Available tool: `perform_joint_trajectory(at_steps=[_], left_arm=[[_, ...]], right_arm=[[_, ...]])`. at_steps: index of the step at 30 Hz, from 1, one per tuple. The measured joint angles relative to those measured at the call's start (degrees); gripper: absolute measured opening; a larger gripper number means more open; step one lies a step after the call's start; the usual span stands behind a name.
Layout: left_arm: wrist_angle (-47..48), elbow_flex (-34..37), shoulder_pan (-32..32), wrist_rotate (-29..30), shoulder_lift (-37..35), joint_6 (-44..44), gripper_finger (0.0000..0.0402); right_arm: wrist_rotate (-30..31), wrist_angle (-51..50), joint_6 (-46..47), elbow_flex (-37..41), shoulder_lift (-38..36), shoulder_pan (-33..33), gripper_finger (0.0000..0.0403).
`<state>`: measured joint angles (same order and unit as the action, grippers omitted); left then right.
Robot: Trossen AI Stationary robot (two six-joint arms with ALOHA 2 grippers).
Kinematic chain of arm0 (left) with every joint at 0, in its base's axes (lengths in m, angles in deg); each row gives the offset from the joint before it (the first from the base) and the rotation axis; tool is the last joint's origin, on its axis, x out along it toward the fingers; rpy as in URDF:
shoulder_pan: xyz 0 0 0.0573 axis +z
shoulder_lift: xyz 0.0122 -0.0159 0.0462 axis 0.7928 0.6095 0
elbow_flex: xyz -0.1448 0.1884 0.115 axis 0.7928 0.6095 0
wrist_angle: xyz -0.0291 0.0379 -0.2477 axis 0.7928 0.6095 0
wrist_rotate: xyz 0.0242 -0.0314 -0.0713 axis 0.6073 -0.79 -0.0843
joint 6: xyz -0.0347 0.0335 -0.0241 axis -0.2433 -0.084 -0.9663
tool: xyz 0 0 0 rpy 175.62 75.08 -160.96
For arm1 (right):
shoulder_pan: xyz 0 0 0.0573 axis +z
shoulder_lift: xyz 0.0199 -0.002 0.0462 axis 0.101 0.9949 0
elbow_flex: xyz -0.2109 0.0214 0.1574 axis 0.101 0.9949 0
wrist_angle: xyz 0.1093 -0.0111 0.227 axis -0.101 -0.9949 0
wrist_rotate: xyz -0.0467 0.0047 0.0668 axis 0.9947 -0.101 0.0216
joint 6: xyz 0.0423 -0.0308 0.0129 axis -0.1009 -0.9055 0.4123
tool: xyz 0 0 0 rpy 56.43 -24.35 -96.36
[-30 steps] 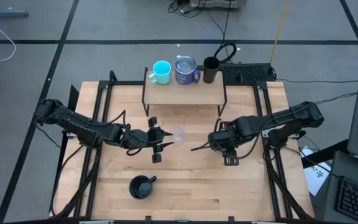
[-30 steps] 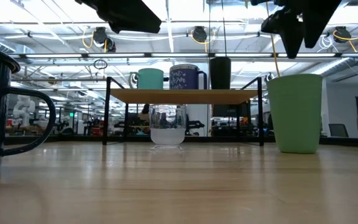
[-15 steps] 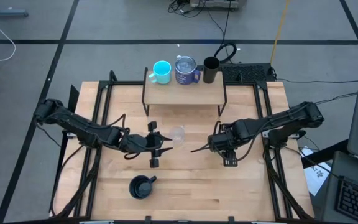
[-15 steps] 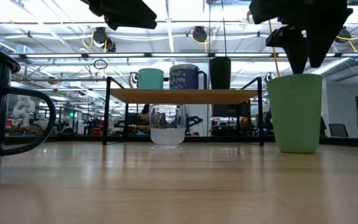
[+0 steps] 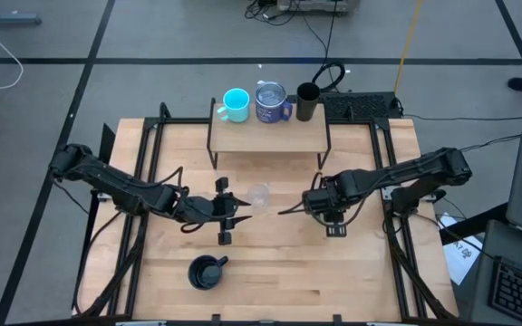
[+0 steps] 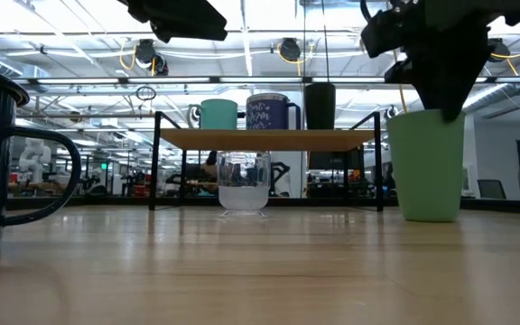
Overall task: Stack small to large cups/mugs on shelf
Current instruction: Put the green cup on the shelf aligned with the other black cup
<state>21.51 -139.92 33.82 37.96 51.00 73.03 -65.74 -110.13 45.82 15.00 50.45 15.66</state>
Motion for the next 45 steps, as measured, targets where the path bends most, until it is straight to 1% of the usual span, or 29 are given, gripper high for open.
perform_joint_trajectory(at_steps=[10, 19, 23, 35, 41, 45], left_arm=[[0.0, 0.0, 0.0, 0.0, 0.0, 0.0, 0.0157], [0.0, 0.0, 0.0, 0.0, 0.0, 0.0, 0.0157], [0.0, 0.0, 0.0, 0.0, 0.0, 0.0, 0.0157], [-0.2, 0.0, 1.2, 0.1, 0.0, 0.5, 0.0157], [-0.2, 0.0, 2.5, 0.1, 0.0, 0.2, 0.0157], [-0.3, 0.0, 3.2, 0.1, 0.0, 0.0, 0.0157]], right_arm=[[0.0, 1.4, -1.2, 0.6, 0.0, -0.1, 0.0008], [0.0, 1.5, -1.7, 0.6, 0.0, -0.1, 0.0004], [-0.2, 0.2, -1.7, -1.1, 0.0, -0.1, 0.0004], [-0.2, -5.9, -1.7, -15.1, 0.0, -1.2, 0.0001], [-0.2, -11.1, -3.0, -23.7, 0.0, -4.3, 0.0001], [-0.2, -15.6, -5.3, -29.5, 0.8, -7.6, 0.0001]])
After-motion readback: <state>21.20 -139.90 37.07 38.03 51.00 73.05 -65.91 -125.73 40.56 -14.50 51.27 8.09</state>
